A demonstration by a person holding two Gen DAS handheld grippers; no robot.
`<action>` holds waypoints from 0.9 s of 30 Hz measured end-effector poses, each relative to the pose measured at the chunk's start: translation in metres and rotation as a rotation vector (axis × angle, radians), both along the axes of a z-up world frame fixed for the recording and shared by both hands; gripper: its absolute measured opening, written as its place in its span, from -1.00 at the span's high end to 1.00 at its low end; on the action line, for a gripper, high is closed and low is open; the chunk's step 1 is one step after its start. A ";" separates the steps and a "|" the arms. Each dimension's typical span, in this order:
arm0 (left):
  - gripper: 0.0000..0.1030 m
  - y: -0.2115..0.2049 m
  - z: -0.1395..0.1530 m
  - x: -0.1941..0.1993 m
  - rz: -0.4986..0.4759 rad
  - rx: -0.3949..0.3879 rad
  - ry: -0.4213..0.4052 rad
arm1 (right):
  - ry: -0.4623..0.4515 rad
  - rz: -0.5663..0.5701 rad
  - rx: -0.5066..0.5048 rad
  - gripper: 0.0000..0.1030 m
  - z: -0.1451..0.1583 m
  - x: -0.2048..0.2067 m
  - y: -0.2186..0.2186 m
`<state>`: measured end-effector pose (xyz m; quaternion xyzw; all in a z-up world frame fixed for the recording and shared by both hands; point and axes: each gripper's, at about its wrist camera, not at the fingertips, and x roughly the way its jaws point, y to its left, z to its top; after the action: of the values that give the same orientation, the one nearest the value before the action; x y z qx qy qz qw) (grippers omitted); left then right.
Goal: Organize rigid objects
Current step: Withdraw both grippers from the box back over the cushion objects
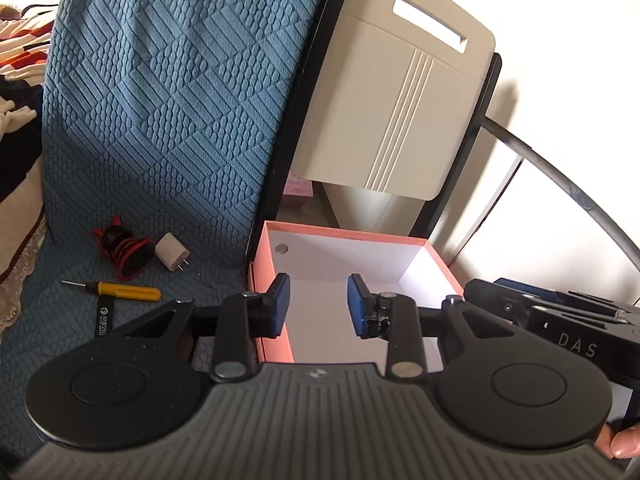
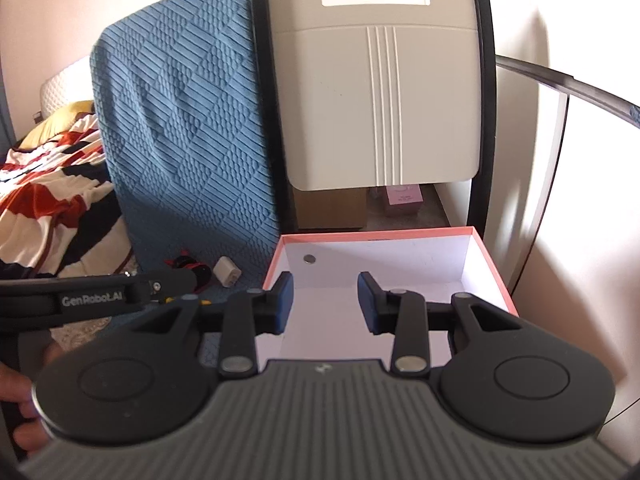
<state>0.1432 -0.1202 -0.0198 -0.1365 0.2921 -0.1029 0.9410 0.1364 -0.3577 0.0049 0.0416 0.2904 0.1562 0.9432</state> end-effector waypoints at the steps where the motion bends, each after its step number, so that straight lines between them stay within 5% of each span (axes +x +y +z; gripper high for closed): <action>1: 0.29 0.003 0.003 -0.005 0.004 -0.004 -0.011 | -0.003 0.010 0.002 0.26 0.001 -0.003 0.003; 12: 0.29 0.035 0.024 -0.042 0.054 -0.029 -0.094 | -0.006 0.078 -0.012 0.26 -0.003 -0.027 0.036; 27: 0.29 0.085 0.009 -0.058 0.090 -0.007 -0.084 | 0.051 0.110 -0.008 0.26 -0.030 -0.039 0.082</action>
<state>0.0856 -0.0355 -0.0109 -0.1483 0.2458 -0.0673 0.9555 0.0974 -0.2755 -0.0248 0.0257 0.3167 0.2054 0.9257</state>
